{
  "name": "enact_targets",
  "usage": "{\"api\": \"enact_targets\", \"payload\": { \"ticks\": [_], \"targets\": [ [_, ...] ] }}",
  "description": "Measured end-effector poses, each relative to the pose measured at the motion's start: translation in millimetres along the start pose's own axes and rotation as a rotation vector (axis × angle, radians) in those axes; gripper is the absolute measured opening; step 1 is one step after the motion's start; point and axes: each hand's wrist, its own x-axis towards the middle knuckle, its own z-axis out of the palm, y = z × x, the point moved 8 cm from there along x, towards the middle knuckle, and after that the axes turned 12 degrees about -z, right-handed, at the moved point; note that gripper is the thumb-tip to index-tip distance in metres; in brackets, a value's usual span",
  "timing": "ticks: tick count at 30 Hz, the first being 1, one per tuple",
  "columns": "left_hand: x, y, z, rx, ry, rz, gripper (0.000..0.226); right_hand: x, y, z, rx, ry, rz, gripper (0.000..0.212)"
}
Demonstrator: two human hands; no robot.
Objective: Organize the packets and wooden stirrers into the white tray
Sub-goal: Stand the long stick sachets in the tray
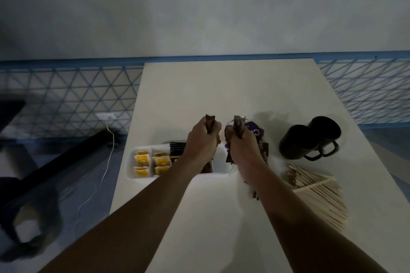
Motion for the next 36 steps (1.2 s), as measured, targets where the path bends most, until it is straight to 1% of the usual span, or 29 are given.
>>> {"api": "enact_targets", "payload": {
  "ticks": [2, 7, 11, 15, 21, 26, 32, 34, 36],
  "targets": [
    [-1, -9, -7, -0.078, 0.026, -0.002, 0.016, -2, 1, 13, 0.082, 0.003, -0.001, 0.018],
    [-1, -32, -19, -0.242, 0.104, -0.035, 0.013, -9, 7, 33, 0.177, 0.057, -0.003, 0.016],
    [0, -44, -26, -0.248, 0.181, -0.029, 0.01, -14, 18, 38, 0.193, 0.084, 0.009, 0.017],
    [-1, -51, -23, -0.242, 0.179, -0.029, 0.003, -17, 24, 39, 0.207, 0.111, 0.011, 0.015],
    [-4, -46, -30, -0.263, 0.223, 0.017, 0.009, -18, 25, 46, 0.239, 0.116, 0.002, 0.015],
    [-1, -33, -48, -0.246, 0.3, 0.082, 0.01, -13, 17, 53, 0.167, 0.093, -0.076, 0.012],
    [2, -25, -68, -0.165, 0.328, 0.121, 0.009, -19, 15, 68, 0.082, 0.055, -0.133, 0.01],
    [5, -25, -74, -0.109, 0.328, 0.12, 0.009, -22, 20, 71, -0.001, 0.02, -0.149, 0.01],
    [8, -24, -79, -0.034, 0.312, 0.107, 0.01, -25, 21, 74, -0.095, -0.013, -0.181, 0.017]
  ]
}}
